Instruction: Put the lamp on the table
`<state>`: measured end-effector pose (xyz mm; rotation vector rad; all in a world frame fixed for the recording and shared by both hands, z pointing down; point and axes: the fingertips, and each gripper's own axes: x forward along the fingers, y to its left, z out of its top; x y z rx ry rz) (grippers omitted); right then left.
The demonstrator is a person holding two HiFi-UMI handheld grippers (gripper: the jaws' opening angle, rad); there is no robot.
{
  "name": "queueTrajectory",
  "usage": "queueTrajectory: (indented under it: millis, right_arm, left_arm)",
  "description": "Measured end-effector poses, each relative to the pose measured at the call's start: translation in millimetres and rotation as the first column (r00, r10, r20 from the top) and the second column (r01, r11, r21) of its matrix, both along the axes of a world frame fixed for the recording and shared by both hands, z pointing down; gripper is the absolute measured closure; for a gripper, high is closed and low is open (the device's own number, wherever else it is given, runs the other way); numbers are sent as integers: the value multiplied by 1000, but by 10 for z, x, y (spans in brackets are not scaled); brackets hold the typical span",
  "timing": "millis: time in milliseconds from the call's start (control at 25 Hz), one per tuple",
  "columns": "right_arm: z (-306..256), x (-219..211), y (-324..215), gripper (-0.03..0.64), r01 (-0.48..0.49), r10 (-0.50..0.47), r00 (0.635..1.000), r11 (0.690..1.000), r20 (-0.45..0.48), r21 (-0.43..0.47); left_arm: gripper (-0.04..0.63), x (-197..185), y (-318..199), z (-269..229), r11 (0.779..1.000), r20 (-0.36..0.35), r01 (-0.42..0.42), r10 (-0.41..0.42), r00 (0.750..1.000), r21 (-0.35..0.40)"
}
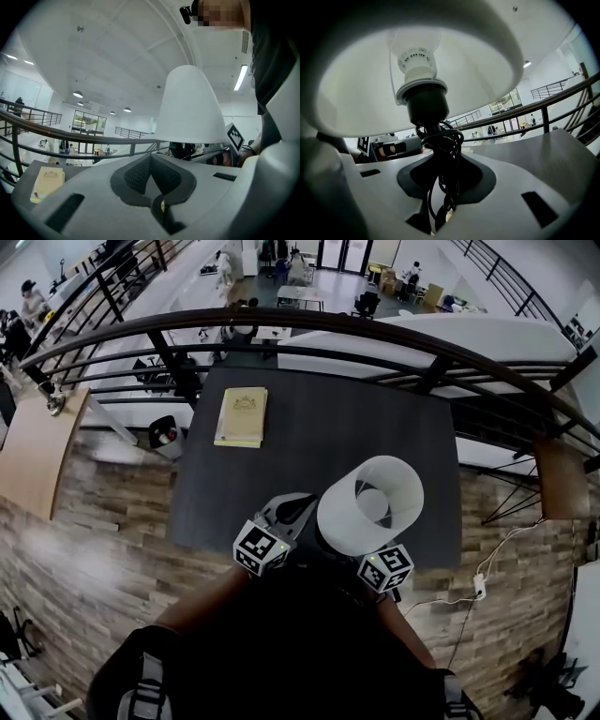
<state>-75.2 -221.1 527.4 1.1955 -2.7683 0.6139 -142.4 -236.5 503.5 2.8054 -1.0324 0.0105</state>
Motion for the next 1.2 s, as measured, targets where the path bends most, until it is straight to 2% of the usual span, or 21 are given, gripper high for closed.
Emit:
queueTrajectory:
  millis: [280,520,800,1120,1200]
  right_arm:
    - [27,-16,-286,520,28,-28,1000,1000,2,-9]
    - [28,87,-501,520,57,-57,998,998,-23,-4]
    - [163,248,-821,518,76,-76,997,996,-5,-45]
    - [368,549,-1124,518,73,-75,997,993,-12,-92]
    - [429,604,-1221,518,70,-72,997,992,-17,-103]
  left_arm:
    - [586,-81,-274,11,999,-11,43,-43,999,-15]
    - [586,35,-493,46,997,-26,59,-60,998,-43]
    - [586,235,-764,222,995,-7,53,-54,999,-89]
    - [586,551,-1092,532,992,46,19,-13,999,-125]
    - [586,582,-1192,634,988,36,18,-12,999,-151]
